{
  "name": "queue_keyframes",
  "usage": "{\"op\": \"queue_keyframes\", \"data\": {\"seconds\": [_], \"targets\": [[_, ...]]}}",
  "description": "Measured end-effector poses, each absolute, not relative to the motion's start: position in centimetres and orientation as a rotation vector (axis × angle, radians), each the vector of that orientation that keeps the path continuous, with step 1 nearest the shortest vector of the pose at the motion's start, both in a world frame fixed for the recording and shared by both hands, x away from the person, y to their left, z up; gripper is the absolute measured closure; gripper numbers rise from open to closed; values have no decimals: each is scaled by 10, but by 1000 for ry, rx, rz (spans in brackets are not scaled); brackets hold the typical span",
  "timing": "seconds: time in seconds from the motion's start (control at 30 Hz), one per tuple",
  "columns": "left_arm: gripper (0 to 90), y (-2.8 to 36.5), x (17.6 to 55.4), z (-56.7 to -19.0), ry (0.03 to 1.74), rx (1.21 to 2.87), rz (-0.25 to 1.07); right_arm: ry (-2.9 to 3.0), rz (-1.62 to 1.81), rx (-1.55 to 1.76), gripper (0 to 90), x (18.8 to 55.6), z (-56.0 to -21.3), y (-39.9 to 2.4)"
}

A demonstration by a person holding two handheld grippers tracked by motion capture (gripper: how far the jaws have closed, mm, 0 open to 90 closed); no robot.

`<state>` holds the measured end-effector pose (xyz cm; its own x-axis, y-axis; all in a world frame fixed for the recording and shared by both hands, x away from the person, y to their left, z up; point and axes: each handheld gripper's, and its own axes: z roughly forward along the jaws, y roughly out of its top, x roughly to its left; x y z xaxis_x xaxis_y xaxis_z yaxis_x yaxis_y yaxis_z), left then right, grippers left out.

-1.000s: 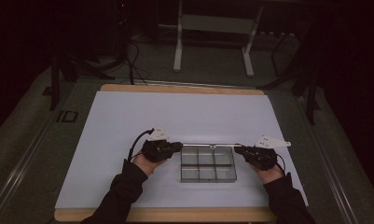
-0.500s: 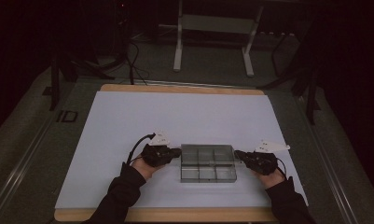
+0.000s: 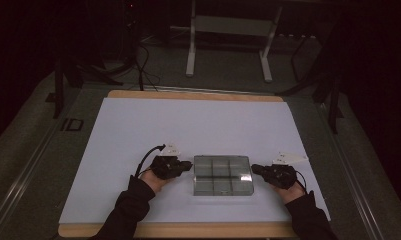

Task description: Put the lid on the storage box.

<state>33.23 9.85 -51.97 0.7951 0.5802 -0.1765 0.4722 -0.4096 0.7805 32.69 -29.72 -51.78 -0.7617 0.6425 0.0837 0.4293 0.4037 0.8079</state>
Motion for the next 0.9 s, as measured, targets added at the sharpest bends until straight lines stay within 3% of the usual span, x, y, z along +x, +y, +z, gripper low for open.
{"op": "queue_keyframes", "data": {"seconds": [0.07, 0.23, 0.5, 0.57, 0.7, 0.83, 0.9], "targets": [[837, 100, 333, -521, 792, 2073, 150, 2420, 1288, 946, 845, 327, -518, -298], [697, 104, 335, -521, 837, 2070, 154, 2400, 1290, 962, 775, 330, -516, -301], [387, 112, 338, -522, 903, 2022, 152, 2395, 1258, 950, 493, 330, -517, -304], [335, 115, 338, -522, 902, 2020, 148, 2393, 1253, 951, 459, 330, -518, -305], [146, 121, 339, -522, 925, 2030, 137, 2378, 1249, 965, 392, 330, -519, -307], [32, 123, 338, -523, 936, 2038, 125, 2375, 1264, 976, 272, 329, -520, -312], [29, 125, 336, -524, 930, 2046, 131, 2365, 1269, 989, 227, 329, -520, -314]]}}
